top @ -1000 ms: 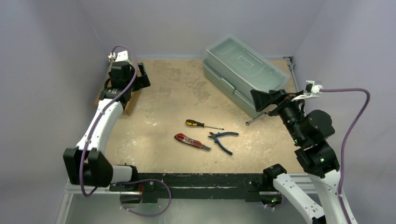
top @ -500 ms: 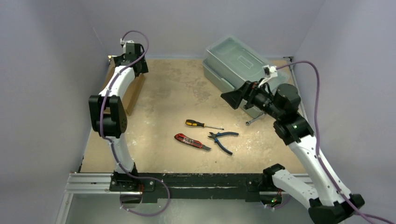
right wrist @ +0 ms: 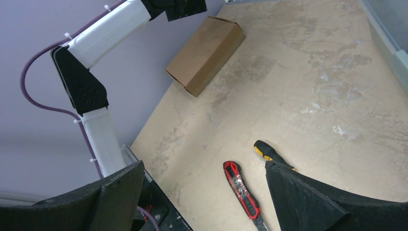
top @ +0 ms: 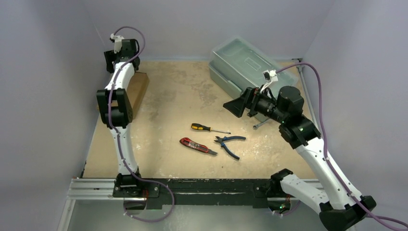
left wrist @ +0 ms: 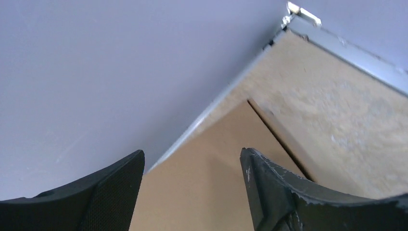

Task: Unpack the express box

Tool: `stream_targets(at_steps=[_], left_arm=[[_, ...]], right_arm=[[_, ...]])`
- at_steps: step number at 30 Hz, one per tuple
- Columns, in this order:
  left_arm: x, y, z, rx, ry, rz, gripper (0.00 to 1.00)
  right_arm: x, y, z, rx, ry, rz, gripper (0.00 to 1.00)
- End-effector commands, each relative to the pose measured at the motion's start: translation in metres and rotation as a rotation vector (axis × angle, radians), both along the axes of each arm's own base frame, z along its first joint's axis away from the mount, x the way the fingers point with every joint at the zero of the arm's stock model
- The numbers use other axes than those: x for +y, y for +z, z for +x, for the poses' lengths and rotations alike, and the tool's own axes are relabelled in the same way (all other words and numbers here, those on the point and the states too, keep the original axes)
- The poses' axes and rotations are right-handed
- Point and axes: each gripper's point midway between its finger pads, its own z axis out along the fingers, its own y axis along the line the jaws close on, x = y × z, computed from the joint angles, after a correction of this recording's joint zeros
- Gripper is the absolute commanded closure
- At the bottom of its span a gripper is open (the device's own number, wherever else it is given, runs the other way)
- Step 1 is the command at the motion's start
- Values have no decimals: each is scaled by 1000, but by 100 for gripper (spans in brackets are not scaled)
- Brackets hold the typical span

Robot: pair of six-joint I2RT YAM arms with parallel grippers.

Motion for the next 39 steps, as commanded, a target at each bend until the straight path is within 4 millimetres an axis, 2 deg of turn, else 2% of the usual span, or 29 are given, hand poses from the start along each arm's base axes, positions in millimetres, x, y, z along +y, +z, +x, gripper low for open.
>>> stream_targets(at_steps=[1, 3, 6, 9, 17, 25, 31, 39], left_arm=[[17, 14, 13, -27, 47, 177, 29], [18, 0, 19, 20, 14, 209, 44], [30, -13, 17, 48, 69, 252, 53], [44, -25, 21, 35, 58, 209, 60], [53, -43, 32, 39, -28, 162, 63], [72, -38, 37, -1, -43, 114, 63], [83, -59, 34, 30, -43, 69, 66], [88, -67, 33, 4, -53, -27, 66]], right_arm=[[-3, 14, -7, -12, -15, 28, 1], [-3, 16, -10, -9, -7, 34, 1], [-3, 20, -12, -4, -2, 33, 1], [-5, 23, -14, 0, -3, 23, 1], [1, 13, -16, 39, 36, 14, 1], [3, 13, -14, 28, 50, -5, 1], [3, 17, -13, 11, 56, -12, 1], [2, 13, -14, 7, 48, -16, 1]])
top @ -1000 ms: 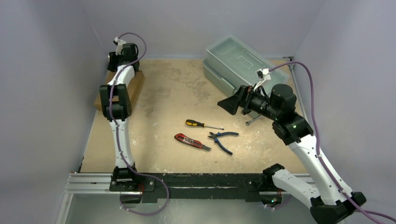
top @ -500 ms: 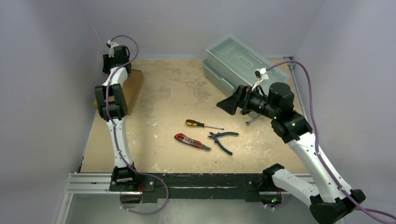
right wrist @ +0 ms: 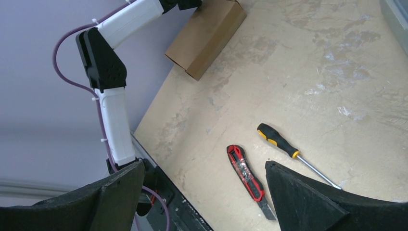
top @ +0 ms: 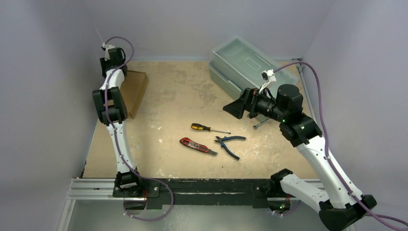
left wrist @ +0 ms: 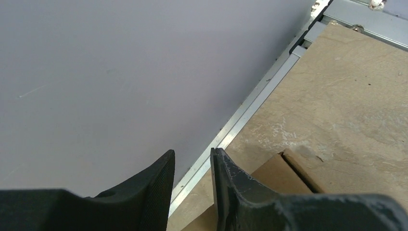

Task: Unpack the express box

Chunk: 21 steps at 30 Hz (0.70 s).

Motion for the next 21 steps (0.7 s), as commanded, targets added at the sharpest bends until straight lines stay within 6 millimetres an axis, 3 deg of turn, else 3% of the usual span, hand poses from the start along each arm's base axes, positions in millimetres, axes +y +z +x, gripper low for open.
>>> stream_targets(at_steps=[1, 4, 7, 10, 14, 17, 20, 21], left_arm=[[1, -1, 6, -56, -19, -99, 66], [0, -14, -5, -27, 15, -154, 70], [-18, -30, -13, 9, -13, -260, 70], [-34, -44, -32, 59, 4, -349, 73], [-62, -50, -62, 74, 24, -456, 74], [-77, -42, -74, 44, 23, -520, 74], [-109, -42, -77, 19, -26, -656, 74], [-128, -46, -76, 17, -72, -733, 74]], right_arm=[[1, 19, -3, -70, 20, 15, 1], [1, 21, -5, -80, 24, 23, 1], [1, 24, -6, -95, 25, 30, 1], [-1, 25, -7, -118, 21, 35, 1], [-4, 16, -6, -133, 0, 34, 1], [-2, 14, -7, -134, 6, 50, 1], [0, 14, -7, -140, 15, 68, 1], [1, 13, -7, -140, 17, 68, 1]])
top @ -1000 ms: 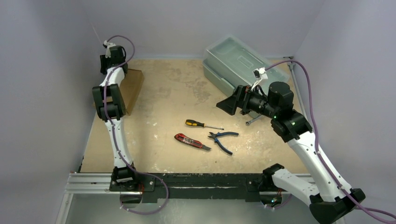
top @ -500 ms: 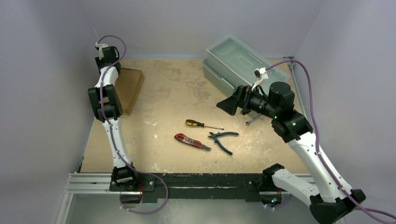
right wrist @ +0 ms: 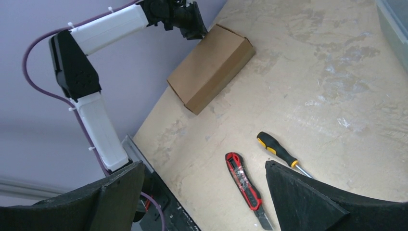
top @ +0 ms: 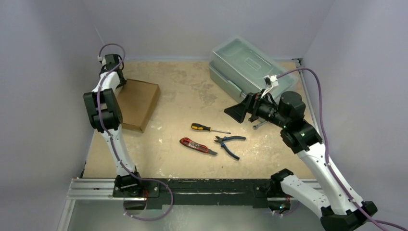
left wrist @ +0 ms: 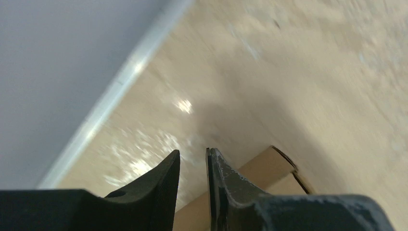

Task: Unpack the express box

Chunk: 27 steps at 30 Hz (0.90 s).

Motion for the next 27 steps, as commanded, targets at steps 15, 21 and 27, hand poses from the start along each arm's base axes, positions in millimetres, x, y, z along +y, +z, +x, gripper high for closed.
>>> stream_targets(at_steps=[15, 21, 27], left_arm=[[-199, 32, -56, -107, -388, -588, 51], [-172, 78, -90, -136, -417, -365, 38], [-168, 98, -125, -224, -470, -260, 37]], right_arm=[[62, -18, 22, 51, 32, 54, 1], [149, -54, 6, 216, 63, 79, 1], [218, -121, -9, 442, -5, 131, 1]])
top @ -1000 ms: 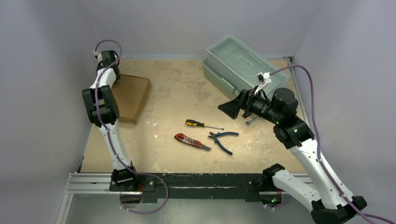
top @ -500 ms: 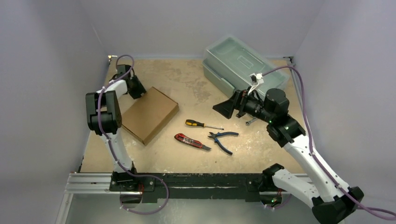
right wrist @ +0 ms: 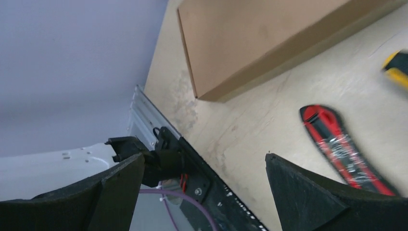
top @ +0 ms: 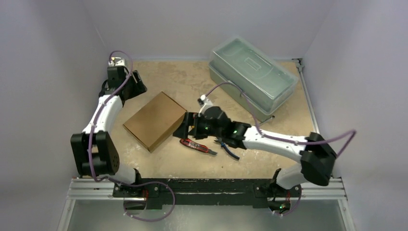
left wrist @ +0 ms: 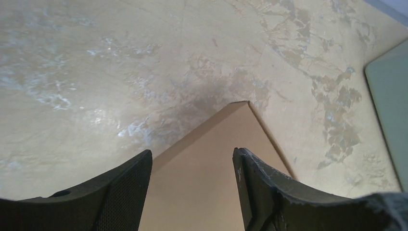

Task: Unpack the express box

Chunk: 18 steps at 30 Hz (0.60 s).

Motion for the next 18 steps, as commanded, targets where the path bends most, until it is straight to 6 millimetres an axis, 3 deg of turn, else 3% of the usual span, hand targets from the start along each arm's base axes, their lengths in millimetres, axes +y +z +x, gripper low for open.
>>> stream_targets(at_steps=[1, 4, 6, 9, 14, 18], left_arm=[[9, 6, -18, -62, -28, 98, 37], [6, 29, -23, -138, -30, 96, 38], [3, 48, -26, -199, -38, 89, 39], [-7, 54, -29, -243, -69, 58, 39], [-41, 65, -30, -298, -213, -51, 44], [-62, 73, -33, -332, -310, -108, 44]], right_arm=[[42, 0, 18, 112, -167, 178, 1], [56, -19, 35, 94, -211, 160, 1], [65, -34, 46, 86, -236, 124, 7], [76, -46, 60, 64, -258, 83, 14], [99, -61, 68, 108, -251, 75, 21], [101, -73, 78, 138, -314, 70, 23]])
